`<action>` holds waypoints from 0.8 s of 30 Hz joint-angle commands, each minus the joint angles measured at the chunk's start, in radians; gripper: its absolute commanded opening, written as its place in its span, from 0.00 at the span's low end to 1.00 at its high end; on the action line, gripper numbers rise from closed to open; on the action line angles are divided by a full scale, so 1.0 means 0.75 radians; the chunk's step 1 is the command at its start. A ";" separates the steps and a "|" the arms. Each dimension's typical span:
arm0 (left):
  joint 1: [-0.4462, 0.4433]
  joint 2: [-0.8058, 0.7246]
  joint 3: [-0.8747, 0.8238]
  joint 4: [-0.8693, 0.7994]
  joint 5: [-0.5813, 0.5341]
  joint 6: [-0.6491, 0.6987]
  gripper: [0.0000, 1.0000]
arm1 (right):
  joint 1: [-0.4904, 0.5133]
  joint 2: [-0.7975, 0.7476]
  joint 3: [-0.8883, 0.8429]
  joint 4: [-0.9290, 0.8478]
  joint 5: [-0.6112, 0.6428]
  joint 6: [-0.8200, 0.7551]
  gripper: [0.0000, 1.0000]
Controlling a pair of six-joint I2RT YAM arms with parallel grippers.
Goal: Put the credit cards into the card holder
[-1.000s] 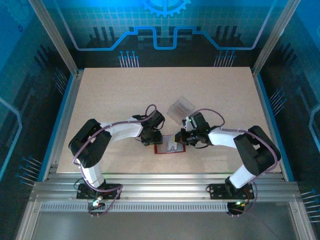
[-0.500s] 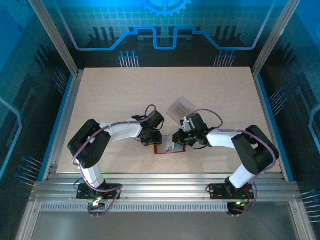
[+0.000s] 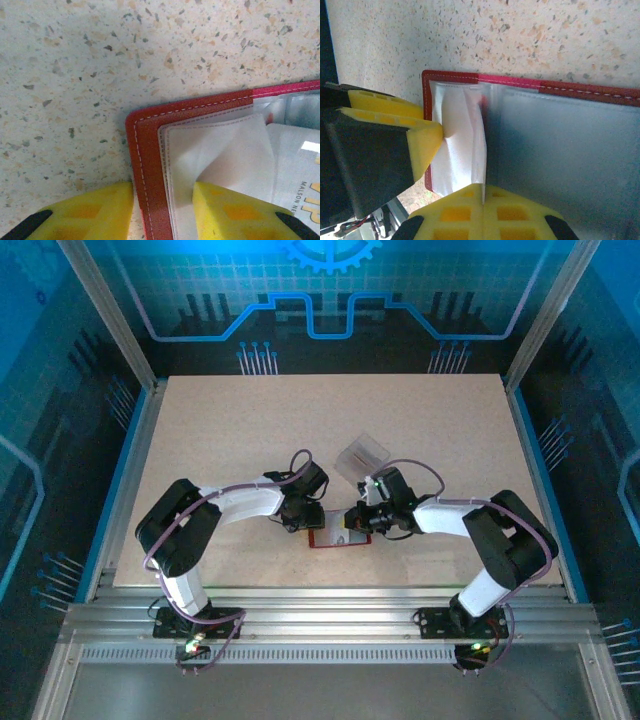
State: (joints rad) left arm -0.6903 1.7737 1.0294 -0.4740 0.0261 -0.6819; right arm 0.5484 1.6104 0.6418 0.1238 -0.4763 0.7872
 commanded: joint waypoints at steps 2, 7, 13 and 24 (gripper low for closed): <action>-0.005 0.065 -0.051 -0.002 0.012 -0.030 0.39 | 0.025 0.027 0.006 -0.075 -0.013 -0.070 0.00; -0.006 0.065 -0.051 -0.005 0.012 -0.026 0.39 | 0.026 0.038 0.020 -0.060 -0.026 -0.090 0.00; -0.006 0.057 -0.054 -0.004 0.020 -0.026 0.39 | -0.002 0.099 0.079 -0.074 -0.034 -0.112 0.00; -0.005 0.038 -0.055 -0.014 0.023 -0.017 0.40 | -0.017 0.203 0.201 -0.216 -0.026 -0.225 0.00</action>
State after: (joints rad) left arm -0.6903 1.7733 1.0294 -0.4740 0.0265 -0.6815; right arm 0.5423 1.7187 0.7799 0.0181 -0.5186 0.6563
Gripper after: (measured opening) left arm 0.397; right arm 0.066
